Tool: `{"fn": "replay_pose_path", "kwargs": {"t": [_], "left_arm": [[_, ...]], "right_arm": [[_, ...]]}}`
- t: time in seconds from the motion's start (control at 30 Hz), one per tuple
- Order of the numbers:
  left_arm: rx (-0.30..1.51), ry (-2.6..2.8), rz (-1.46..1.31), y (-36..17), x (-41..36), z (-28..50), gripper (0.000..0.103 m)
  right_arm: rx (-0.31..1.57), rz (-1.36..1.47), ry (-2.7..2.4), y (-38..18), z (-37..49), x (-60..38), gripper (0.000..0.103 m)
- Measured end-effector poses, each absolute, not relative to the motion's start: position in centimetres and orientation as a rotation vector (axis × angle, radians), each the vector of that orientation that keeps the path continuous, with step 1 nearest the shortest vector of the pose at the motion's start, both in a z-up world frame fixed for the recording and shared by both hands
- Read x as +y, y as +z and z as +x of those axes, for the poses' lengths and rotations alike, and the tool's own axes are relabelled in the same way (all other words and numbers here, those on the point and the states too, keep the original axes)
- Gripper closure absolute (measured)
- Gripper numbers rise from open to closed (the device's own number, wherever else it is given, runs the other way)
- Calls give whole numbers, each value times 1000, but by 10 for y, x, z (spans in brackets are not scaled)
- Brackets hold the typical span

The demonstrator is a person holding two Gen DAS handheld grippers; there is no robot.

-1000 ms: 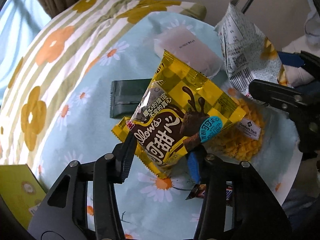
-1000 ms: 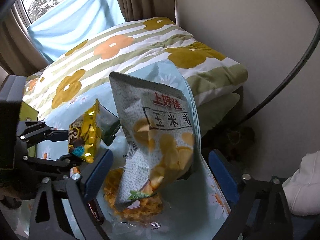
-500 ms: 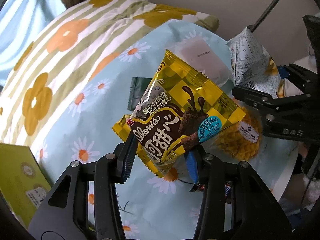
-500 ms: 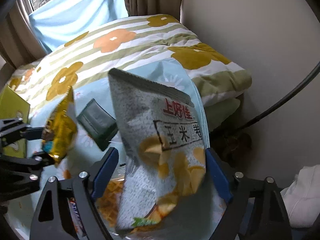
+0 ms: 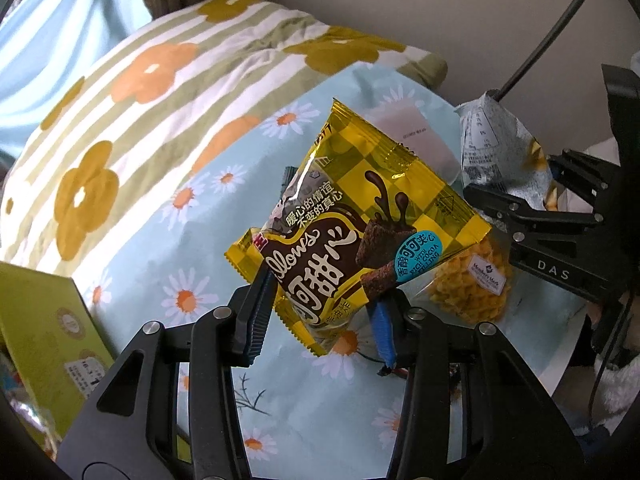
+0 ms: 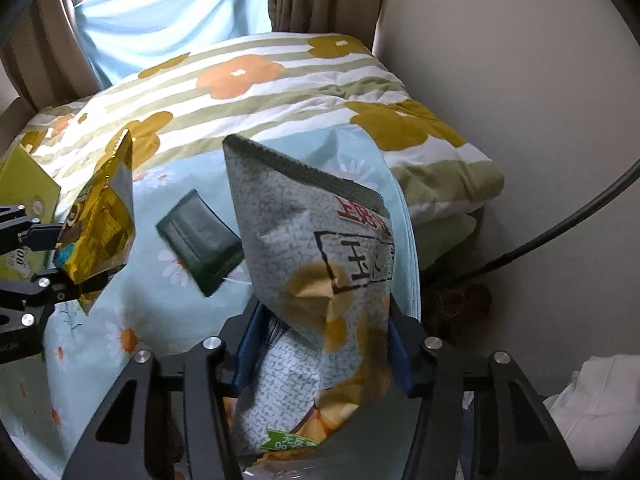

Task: Organize snacks
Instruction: 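Carry both packets into the yellow box and open both tools to release them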

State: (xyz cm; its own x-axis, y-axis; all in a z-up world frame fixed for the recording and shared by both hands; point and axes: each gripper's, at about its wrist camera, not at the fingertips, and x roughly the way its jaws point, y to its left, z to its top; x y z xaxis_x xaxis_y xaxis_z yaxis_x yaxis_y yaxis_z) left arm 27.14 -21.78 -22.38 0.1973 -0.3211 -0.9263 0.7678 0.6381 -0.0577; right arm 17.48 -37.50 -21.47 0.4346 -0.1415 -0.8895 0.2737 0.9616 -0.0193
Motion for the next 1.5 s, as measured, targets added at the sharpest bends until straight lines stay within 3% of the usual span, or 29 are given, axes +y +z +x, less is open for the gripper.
{"fn": "replay_pose_path", "kwargs": {"t": [0.63,1.03,1.23,1.5], "left_arm": [[985,-567,235,-126,-137,254,63],[880,-268,64,-69,20,269,64],[891,-186,39,-67,99,284,64],[977,-175,37,-102,164,317,64]], "right_arm": [[908,143,7,-109,181,-327,54],[810,75,315,-56,233,-194,54],[818,104,397,-54,262,-119,54],[860,106,421,-68,291,-40,54]]}}
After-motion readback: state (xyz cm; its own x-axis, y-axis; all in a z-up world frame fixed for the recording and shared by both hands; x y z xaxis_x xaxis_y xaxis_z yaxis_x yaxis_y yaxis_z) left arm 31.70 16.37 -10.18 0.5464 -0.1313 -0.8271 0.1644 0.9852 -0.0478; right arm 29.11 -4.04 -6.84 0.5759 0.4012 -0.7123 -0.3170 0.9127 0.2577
